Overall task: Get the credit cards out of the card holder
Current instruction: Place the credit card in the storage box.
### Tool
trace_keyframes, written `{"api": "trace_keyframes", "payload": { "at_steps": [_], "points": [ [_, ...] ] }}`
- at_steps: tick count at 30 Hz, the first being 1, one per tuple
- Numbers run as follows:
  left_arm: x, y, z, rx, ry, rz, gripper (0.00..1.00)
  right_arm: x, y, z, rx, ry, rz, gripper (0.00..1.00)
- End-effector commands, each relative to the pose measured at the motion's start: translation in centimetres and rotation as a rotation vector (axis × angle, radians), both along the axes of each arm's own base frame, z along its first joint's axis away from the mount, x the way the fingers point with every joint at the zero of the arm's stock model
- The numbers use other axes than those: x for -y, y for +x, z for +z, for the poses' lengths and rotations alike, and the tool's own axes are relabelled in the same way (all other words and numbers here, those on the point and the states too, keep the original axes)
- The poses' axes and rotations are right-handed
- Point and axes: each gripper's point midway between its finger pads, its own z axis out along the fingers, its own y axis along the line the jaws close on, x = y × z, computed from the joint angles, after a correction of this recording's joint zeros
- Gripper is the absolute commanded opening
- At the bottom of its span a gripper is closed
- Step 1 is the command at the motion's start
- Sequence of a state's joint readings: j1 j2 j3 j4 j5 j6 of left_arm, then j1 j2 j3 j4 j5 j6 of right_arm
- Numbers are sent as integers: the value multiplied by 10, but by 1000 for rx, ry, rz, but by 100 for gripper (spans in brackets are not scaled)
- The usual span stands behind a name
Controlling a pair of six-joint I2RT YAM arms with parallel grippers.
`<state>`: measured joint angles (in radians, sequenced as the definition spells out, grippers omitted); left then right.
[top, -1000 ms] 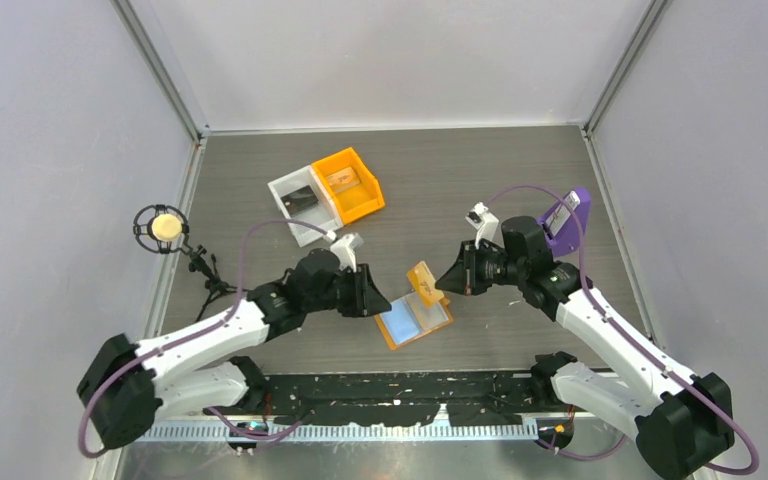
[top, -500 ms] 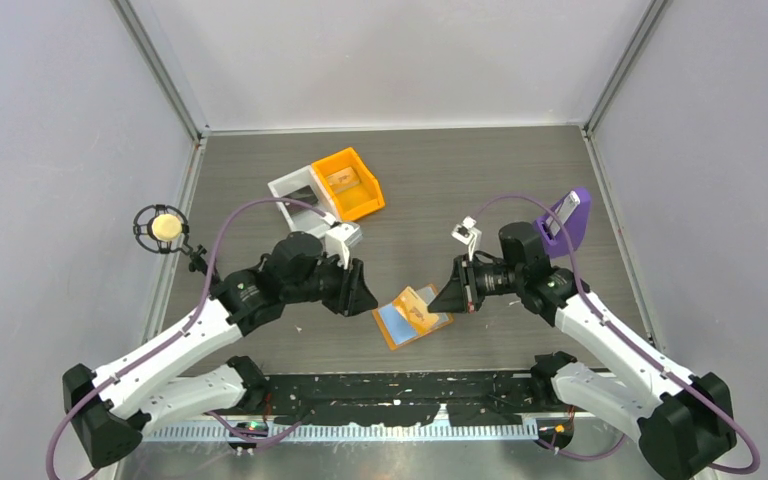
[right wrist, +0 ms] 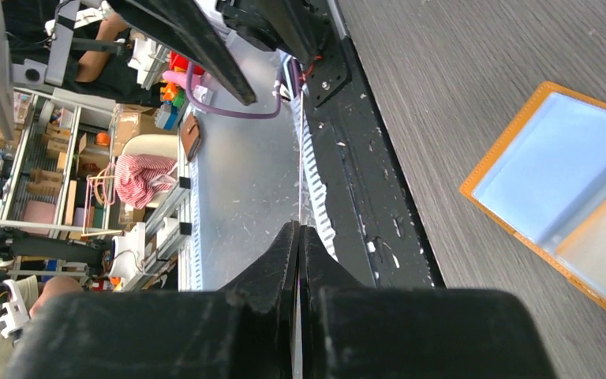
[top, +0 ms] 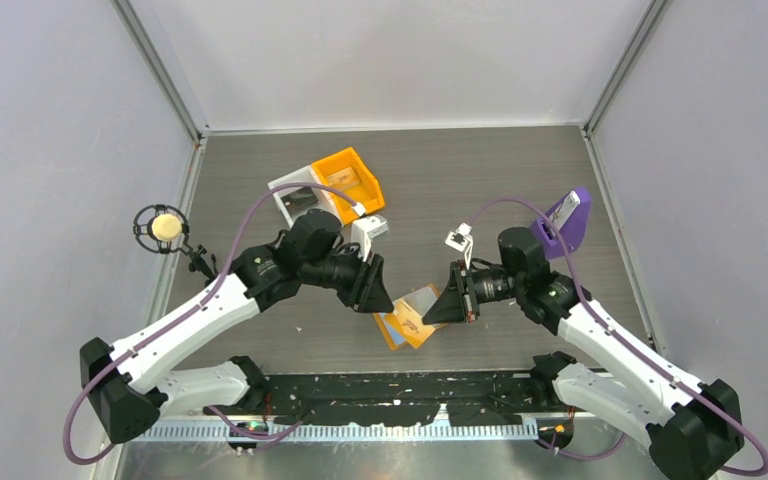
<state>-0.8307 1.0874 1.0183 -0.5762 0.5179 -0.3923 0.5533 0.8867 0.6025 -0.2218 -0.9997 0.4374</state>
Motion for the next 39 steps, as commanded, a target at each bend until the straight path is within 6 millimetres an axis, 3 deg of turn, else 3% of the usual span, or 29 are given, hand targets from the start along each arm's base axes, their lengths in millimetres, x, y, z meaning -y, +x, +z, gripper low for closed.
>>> {"api": "trace_keyframes", "payload": {
  "at_steps": [1,11,26,28,32,35,36,39],
  "points": [
    [7,-11,21,-32,-74,-63,38,-2,-7,22,59,84,37,5],
    [10,-24,22,-81,-115,-145,38,-2,-11,28,69,121,35,5],
    [14,-19,19,-122,-161,-127,31,-4,-10,30,64,131,44,5],
    [17,-19,22,-139,-180,-126,26,-4,-9,30,63,131,45,5],
    [19,-15,29,-177,-235,-122,0,-5,-7,29,60,126,37,5],
    [12,0,27,-214,-248,-42,0,-5,-4,28,58,118,16,6],
    [8,7,26,-223,-255,-1,0,-6,0,30,66,115,-5,8],
    [-4,27,26,-211,-276,109,0,-5,9,33,79,106,-69,32]
  ]
}}
